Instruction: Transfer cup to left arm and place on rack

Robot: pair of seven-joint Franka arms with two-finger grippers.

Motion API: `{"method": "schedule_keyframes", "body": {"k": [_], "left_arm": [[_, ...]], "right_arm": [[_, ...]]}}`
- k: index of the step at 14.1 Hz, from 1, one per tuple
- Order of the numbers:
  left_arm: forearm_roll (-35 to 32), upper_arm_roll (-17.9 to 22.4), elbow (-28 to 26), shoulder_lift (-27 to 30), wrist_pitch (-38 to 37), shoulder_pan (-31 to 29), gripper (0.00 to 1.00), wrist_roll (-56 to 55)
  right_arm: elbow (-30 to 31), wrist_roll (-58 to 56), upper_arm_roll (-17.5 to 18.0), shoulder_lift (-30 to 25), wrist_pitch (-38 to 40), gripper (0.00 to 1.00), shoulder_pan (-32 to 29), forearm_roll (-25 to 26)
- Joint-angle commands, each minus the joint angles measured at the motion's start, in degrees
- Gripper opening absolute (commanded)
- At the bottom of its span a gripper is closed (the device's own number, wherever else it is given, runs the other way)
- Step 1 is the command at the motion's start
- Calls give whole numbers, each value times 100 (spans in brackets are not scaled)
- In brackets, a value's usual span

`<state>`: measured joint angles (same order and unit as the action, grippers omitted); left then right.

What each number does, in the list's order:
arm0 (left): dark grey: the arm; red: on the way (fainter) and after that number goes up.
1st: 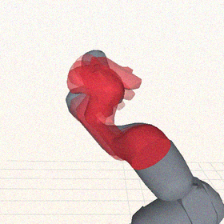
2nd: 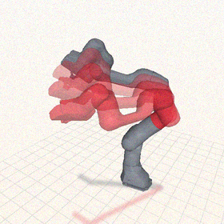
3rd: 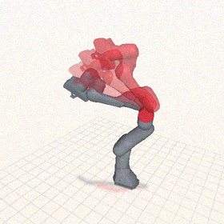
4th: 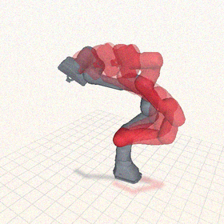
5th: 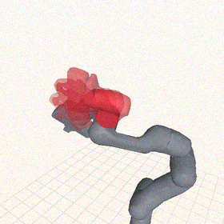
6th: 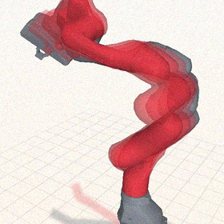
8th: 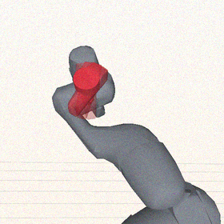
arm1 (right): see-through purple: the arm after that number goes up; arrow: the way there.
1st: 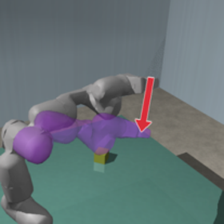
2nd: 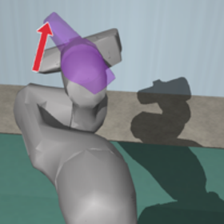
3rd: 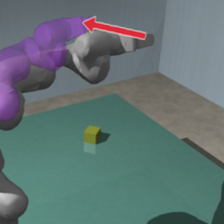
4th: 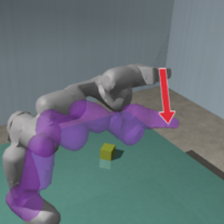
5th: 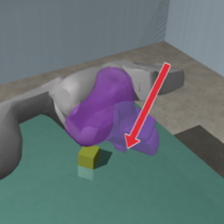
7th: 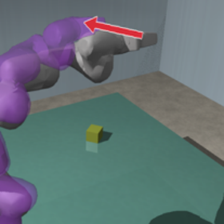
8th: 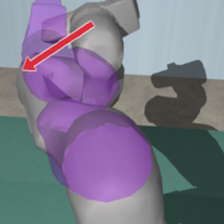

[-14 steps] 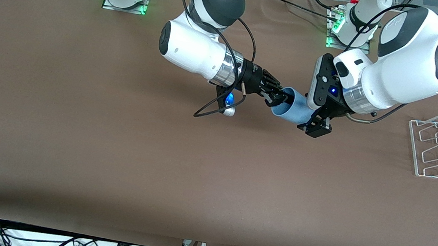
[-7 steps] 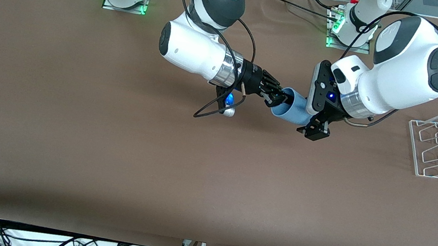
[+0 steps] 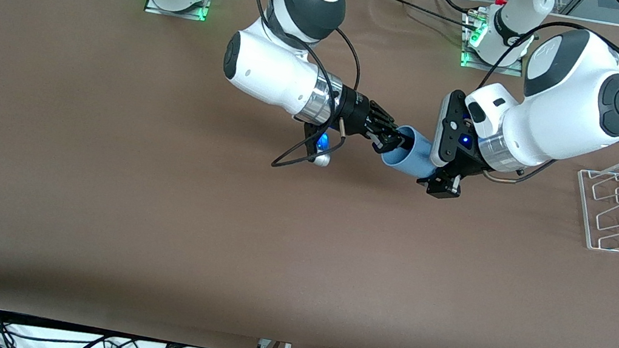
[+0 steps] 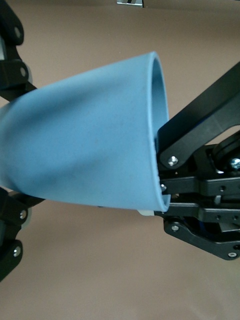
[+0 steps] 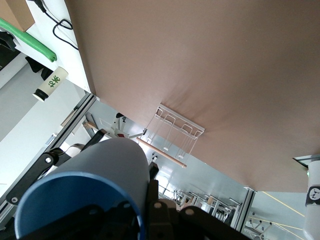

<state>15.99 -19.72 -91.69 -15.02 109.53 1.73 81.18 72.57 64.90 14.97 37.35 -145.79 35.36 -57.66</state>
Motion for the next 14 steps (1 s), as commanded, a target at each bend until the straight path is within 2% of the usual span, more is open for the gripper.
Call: {"method": "schedule_keyframes", "body": {"k": [1, 2, 4, 5, 8, 9, 12, 14], "left_arm": [[159, -50, -33, 8, 86, -50, 0, 108], [159, -50, -33, 8, 77, -50, 0, 100], [159, -50, -33, -1, 68, -50, 0, 100], [159, -50, -24, -1, 68, -58, 0, 100], [159, -50, -15, -1, 68, -58, 0, 117], [159, -41, -7, -1, 60, -67, 0, 126], [150, -6, 20, 8, -10, -163, 0, 170], [37, 99, 63, 25, -334, -286, 0, 179]], "right_arm": [[-85, -39, 24, 44, -11, 7, -3, -96], [-94, -56, 24, 35, -11, 23, -12, -70], [-103, -47, 15, 35, 7, 62, -47, -61], [-120, -47, 6, 26, 24, 74, -64, -61], [-129, -30, 6, -35, 51, 99, -187, -69], [-129, -30, 6, -87, 164, 99, -283, -69], [-129, -82, 6, -255, 1146, 99, -871, -61], [-129, -91, -2, -482, 1788, 99, -1310, -52]]}}
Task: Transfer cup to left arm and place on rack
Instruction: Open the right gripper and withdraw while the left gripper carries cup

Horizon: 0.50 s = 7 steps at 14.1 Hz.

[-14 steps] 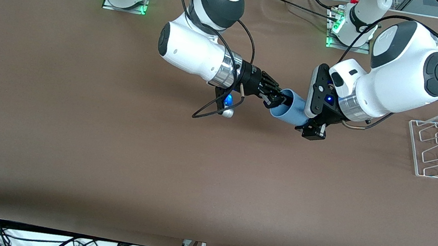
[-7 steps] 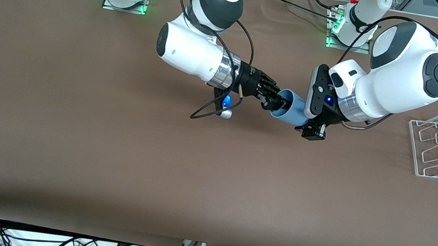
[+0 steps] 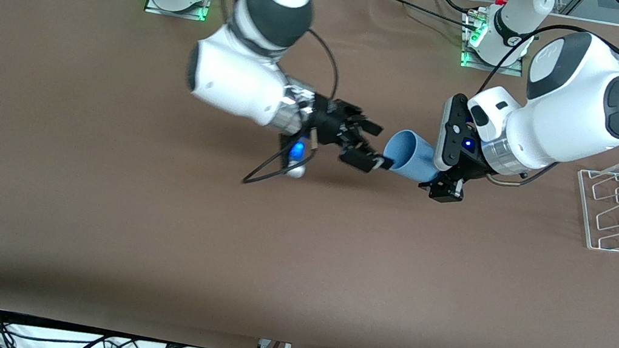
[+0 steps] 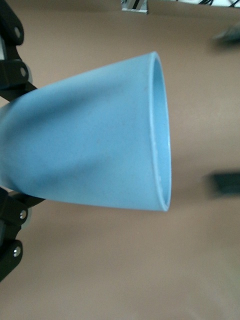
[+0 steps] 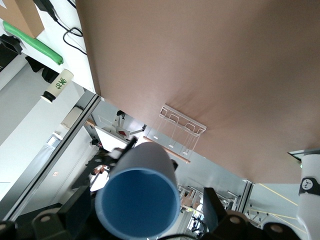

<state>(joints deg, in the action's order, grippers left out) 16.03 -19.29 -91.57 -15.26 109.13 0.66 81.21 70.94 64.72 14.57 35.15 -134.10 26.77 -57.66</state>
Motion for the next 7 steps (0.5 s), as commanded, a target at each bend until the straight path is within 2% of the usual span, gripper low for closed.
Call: {"method": "schedule_keyframes", "body": {"k": [1, 3, 4, 5, 7], "left_arm": [[-55, 197, 51, 67, -443, -250, 0, 219], [-152, 565, 60, 76, -663, -286, 0, 613], [-170, 872, 86, 76, -847, -286, 0, 693], [-266, 1144, 139, 76, -1032, -295, 0, 807], [-1140, 1340, 174, 76, -1148, -391, 0, 914]], "right_arm": [[34, -100, 20, -324, 952, 99, -662, -35], [42, -406, -85, -544, 1838, 99, -1023, 149], [42, -495, -138, -640, 2287, 99, -1129, 193], [95, -626, -321, -789, 2709, 99, -1156, 324], [182, -916, -664, -1079, 3492, 99, -1157, 806]]}}
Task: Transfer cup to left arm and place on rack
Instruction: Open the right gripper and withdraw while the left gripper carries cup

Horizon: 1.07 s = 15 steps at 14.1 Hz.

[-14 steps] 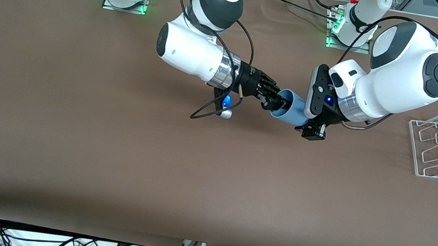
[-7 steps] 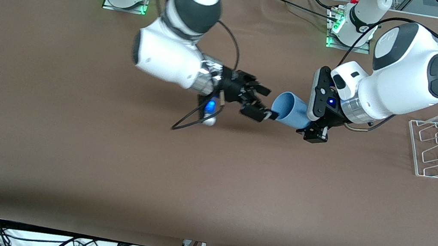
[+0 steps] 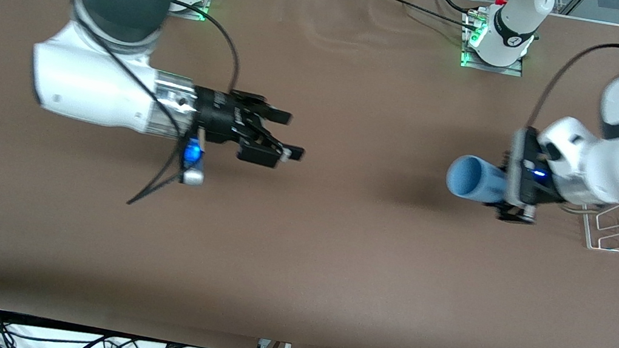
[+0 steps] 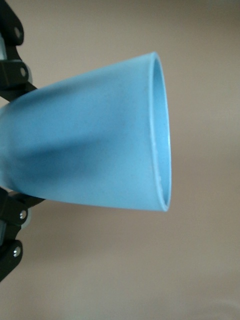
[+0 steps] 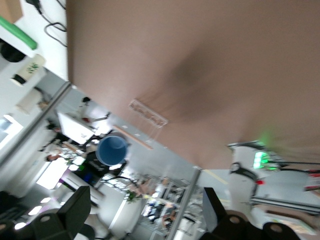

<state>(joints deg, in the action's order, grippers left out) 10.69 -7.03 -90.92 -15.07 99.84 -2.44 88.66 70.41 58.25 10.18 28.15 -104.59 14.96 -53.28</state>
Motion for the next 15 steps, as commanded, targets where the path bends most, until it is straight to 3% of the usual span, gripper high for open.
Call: {"method": "schedule_keyframes", "body": {"k": [1, 6, 9, 12, 15], "left_arm": [[-1134, 123, 100, 65, -280, -194, 0, 169], [-3981, 176, -197, 56, -351, -423, 0, 160], [-4987, 360, -575, 65, -36, -730, 0, 134], [-6065, 492, -1741, 581, 1033, -854, 0, 134], [-6999, 632, -2543, 970, 2037, -1030, 0, 134]], "right_arm": [[340, -514, -419, -590, 858, 99, 24, 693], [1166, -2912, -1430, -1723, 2030, 99, 33, 2098], [1886, -3853, -1449, -2382, 1943, 99, 33, 3303], [2502, -4854, -1519, -2884, 1540, 99, 33, 4340], [2548, -5305, -1571, -2930, 1380, 99, 16, 4922]]}}
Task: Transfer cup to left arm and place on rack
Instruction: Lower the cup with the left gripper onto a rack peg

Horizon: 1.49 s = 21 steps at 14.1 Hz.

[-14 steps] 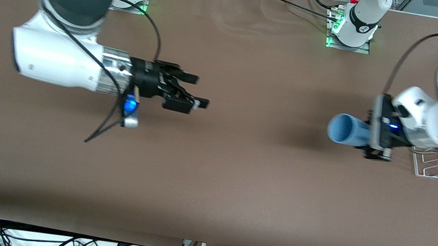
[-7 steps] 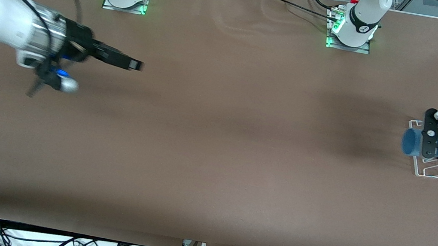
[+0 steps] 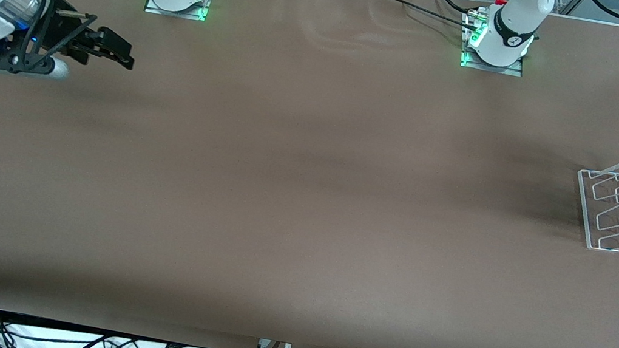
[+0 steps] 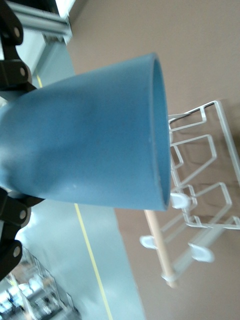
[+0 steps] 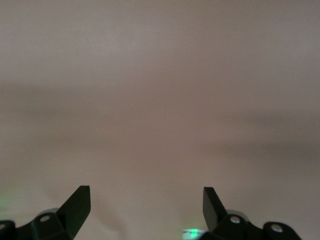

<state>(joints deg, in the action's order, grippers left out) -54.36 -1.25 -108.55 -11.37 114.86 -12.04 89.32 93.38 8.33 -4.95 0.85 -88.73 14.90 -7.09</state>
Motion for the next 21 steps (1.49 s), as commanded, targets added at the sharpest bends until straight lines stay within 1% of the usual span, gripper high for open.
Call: {"method": "schedule_keyframes", "body": {"k": [1, 2, 4, 6, 7, 11, 14, 16, 18, 21], "left_arm": [[-940, 116, -1034, 705, 798, -70, 0, 68], [-1302, 134, -1263, 776, 1053, -70, 0, 59], [-1952, 204, -1572, 794, 1327, -70, 0, 33], [-2445, 248, -1923, 943, 1503, -70, 0, -63], [-2700, 292, -2099, 1083, 1547, -70, 0, -186], [-3203, 345, -2662, 1558, 1583, -70, 0, -293], [-3685, 363, -3066, 1760, 1574, -79, 0, -625], [-4011, 450, -3268, 1814, 1609, -167, 0, -880], [-4274, 503, -3357, 1840, 1776, -263, 0, -1065], [-4556, 530, -3515, 1832, 1794, -290, 0, -1495]], "right_arm": [[155, -375, -50, -138, -232, 99, -4, 548], [32, -472, -50, -60, -206, 99, -39, 742], [-75, -726, 46, 29, -153, 99, -372, 744], [-83, -1078, 11, 47, -179, 99, -418, 727], [-118, -1062, 3, 55, -180, 99, -418, 726], [-215, -1000, 11, 64, -215, 99, -383, 762], [-259, -1000, 11, 91, -241, 99, -383, 805], [-294, -1009, 3, 99, -241, 99, -391, 797], [-303, -1017, -6, 134, -241, 99, -435, 727], [-373, -1035, 11, 187, -197, 99, -365, 840]]}}
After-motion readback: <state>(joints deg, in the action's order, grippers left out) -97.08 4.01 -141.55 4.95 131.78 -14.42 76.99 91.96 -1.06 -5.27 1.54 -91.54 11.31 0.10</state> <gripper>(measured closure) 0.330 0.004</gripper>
